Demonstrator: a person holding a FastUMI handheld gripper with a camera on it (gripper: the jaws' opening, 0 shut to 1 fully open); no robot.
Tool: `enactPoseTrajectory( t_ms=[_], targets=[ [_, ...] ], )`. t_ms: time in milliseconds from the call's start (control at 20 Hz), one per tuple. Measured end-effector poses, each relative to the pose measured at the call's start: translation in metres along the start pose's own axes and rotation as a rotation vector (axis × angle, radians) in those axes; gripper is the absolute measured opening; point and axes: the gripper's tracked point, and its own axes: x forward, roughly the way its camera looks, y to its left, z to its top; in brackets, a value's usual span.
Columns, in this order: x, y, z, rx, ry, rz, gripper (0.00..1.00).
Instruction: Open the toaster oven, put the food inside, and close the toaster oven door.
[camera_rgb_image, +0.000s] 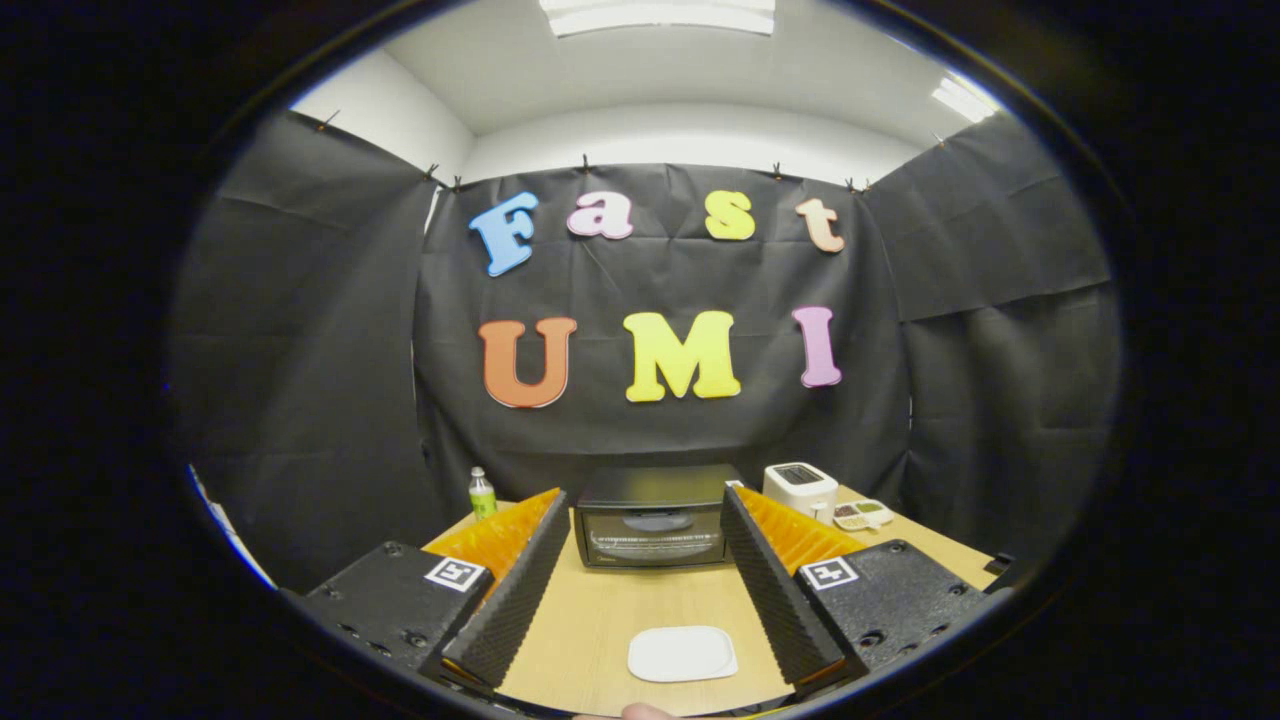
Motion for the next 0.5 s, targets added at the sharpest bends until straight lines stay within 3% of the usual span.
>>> enactPoseTrajectory(
  t_ms=[500],
  targets=[
    [0.012, -0.001, -0.010, 0.015, 0.030, -0.001, 0.99]
  ],
)
